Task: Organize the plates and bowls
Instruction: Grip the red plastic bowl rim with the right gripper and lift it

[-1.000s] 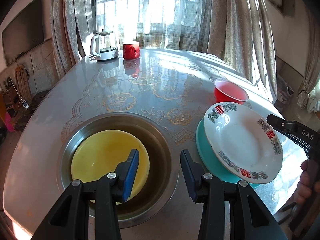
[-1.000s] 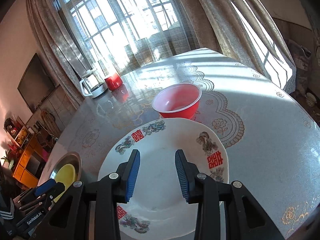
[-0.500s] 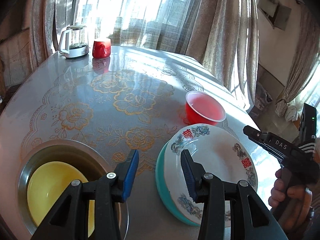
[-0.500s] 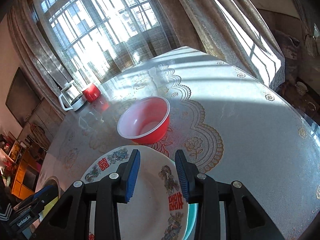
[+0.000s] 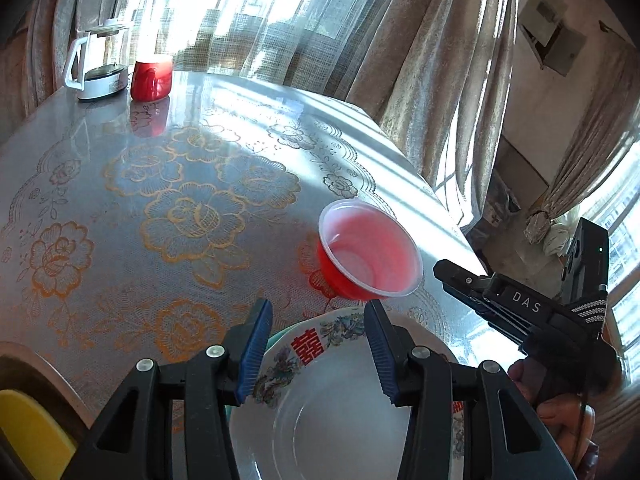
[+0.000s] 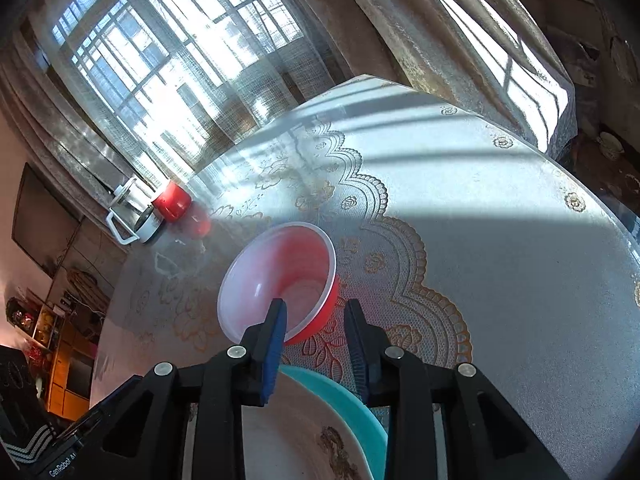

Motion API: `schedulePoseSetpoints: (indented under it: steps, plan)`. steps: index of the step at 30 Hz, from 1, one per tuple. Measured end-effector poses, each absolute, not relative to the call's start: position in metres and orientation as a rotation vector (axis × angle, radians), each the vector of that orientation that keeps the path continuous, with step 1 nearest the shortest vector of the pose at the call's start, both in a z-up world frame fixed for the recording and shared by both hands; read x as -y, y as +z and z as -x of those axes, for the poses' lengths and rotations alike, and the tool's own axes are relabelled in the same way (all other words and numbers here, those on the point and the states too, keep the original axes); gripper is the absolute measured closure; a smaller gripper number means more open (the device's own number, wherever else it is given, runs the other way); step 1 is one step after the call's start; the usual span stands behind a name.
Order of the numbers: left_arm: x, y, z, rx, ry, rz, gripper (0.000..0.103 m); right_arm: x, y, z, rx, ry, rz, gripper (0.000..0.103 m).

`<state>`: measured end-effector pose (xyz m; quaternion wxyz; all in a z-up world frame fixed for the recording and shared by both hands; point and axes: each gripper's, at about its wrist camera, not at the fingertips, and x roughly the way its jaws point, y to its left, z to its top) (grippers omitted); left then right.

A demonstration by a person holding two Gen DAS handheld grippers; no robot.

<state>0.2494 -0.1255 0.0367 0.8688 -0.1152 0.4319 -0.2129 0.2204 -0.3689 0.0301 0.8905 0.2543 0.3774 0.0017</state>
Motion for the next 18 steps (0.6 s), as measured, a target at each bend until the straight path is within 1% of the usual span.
schedulePoseSetpoints:
  steps: [2, 5, 9, 14, 16, 18]
  plan:
    - [0.129, 0.034, -0.261, -0.916, -0.465, 0.284, 0.059, 0.371, 0.024, -0.229, -0.804, -0.003, -0.542, 0.074]
    - [0.134, 0.028, -0.279, -0.952, -0.456, 0.330, 0.065, 0.373, 0.016, -0.238, -0.832, -0.011, -0.544, 0.077]
    - [0.140, 0.017, -0.297, -0.994, -0.426, 0.362, 0.065, 0.375, 0.011, -0.245, -0.846, -0.018, -0.550, 0.079]
    - [0.147, 0.002, -0.306, -1.030, -0.421, 0.373, 0.065, 0.372, 0.010, -0.251, -0.857, -0.015, -0.530, 0.087]
    - [0.151, -0.002, -0.308, -1.036, -0.438, 0.385, 0.069, 0.371, 0.009, -0.252, -0.859, -0.012, -0.526, 0.089]
    - [0.156, -0.005, -0.312, -1.047, -0.456, 0.380, 0.077, 0.369, 0.009, -0.254, -0.863, -0.005, -0.521, 0.089]
